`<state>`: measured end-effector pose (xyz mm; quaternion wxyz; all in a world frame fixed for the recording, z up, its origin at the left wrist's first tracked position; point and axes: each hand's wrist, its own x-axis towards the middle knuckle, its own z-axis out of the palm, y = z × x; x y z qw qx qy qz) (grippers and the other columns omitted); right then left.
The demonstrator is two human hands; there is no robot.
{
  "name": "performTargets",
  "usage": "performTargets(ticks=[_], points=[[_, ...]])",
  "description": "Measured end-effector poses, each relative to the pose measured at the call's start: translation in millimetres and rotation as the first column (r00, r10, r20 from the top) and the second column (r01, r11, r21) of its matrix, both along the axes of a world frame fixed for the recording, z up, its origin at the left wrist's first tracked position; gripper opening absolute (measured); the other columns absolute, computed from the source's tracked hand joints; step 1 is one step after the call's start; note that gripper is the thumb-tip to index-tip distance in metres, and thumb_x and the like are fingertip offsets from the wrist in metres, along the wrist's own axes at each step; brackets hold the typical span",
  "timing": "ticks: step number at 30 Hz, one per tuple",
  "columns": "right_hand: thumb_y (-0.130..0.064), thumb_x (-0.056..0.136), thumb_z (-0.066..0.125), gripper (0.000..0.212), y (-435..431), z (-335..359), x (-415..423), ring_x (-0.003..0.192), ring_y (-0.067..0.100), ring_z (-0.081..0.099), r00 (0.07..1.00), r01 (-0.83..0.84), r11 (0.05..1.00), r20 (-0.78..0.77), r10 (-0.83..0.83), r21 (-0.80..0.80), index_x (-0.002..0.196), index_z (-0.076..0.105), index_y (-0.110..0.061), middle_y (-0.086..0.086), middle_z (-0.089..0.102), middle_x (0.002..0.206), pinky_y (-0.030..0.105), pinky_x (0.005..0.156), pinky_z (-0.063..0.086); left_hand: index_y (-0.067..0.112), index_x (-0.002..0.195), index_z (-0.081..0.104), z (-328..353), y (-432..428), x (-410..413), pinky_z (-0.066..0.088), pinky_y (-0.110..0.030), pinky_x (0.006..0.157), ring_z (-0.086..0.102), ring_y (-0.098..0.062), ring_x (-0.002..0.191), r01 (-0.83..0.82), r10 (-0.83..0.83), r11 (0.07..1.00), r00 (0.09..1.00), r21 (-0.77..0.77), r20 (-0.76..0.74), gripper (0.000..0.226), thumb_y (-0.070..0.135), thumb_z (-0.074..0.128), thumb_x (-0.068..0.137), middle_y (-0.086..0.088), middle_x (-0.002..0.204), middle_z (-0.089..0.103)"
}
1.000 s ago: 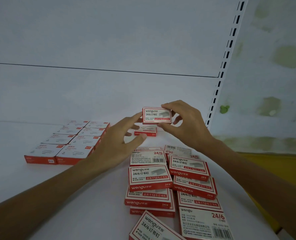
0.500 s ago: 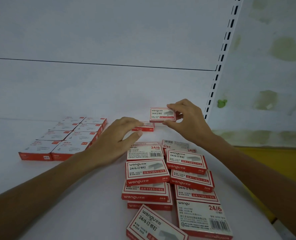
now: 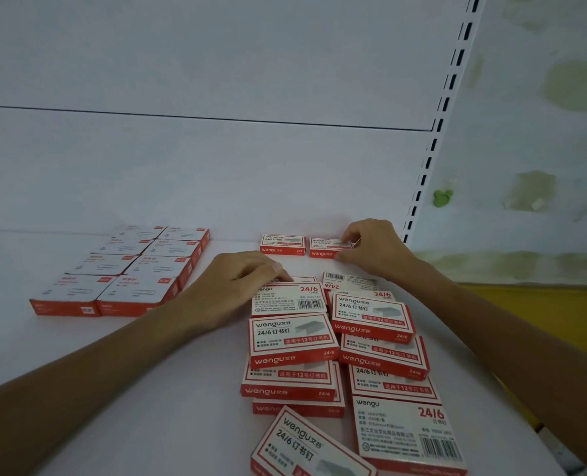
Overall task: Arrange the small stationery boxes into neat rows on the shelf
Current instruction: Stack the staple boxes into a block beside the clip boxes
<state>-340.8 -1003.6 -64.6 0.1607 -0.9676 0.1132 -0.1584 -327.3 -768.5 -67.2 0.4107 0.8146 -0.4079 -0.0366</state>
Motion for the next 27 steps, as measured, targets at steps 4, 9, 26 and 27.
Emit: performTargets(ticks=[4, 9, 26, 27], points=[[-0.025, 0.08, 0.069, 0.029, 5, -1, 4, 0.083, 0.014, 0.049, 0.999, -0.023, 1.0, 0.042, 0.023, -0.007, 0.101, 0.064, -0.005, 0.009, 0.061, 0.104, 0.023, 0.072, 0.037, 0.034, 0.085, 0.065, -2, 0, 1, 0.042, -0.005, 0.076, 0.055, 0.006, 0.091, 0.01, -0.01, 1.0, 1.0, -0.02, -0.019, 0.03, 0.025, 0.039, 0.094, 0.014, 0.096, 0.064], [-0.028, 0.08, 0.067, 0.03, 6, -3, 5, 0.081, 0.012, 0.05, 0.996, -0.064, 0.998, 0.068, 0.065, -0.017, 0.101, 0.066, -0.006, 0.007, 0.062, 0.1, 0.019, 0.067, 0.036, 0.032, 0.086, 0.065, -3, 0, 2, 0.042, -0.005, 0.074, 0.057, -0.001, 0.093, 0.001, -0.002, 1.0, 1.0, -0.028, -0.018, 0.03, 0.023, 0.038, 0.095, 0.011, 0.098, 0.064], [-0.03, 0.086, 0.06, 0.013, 25, 30, -34, 0.082, 0.002, 0.057, 0.945, -0.282, 0.957, 0.192, 0.264, 0.072, 0.092, 0.067, -0.021, -0.01, 0.061, 0.094, 0.021, 0.079, 0.047, 0.034, 0.088, 0.067, 18, 16, -5, 0.038, -0.002, 0.076, 0.055, 0.012, 0.091, 0.035, -0.038, 0.997, 0.998, 0.073, 0.04, 0.012, 0.035, 0.055, 0.086, 0.021, 0.094, 0.065], [-0.031, 0.085, 0.06, 0.011, 30, 35, -41, 0.081, 0.0, 0.058, 0.933, -0.333, 0.939, 0.173, 0.315, 0.084, 0.09, 0.068, -0.024, -0.015, 0.062, 0.089, 0.015, 0.076, 0.047, 0.037, 0.089, 0.066, 18, 21, -8, 0.04, -0.007, 0.079, 0.054, 0.012, 0.093, 0.037, -0.04, 0.997, 0.998, 0.072, 0.049, 0.013, 0.043, 0.056, 0.084, 0.022, 0.095, 0.065]])
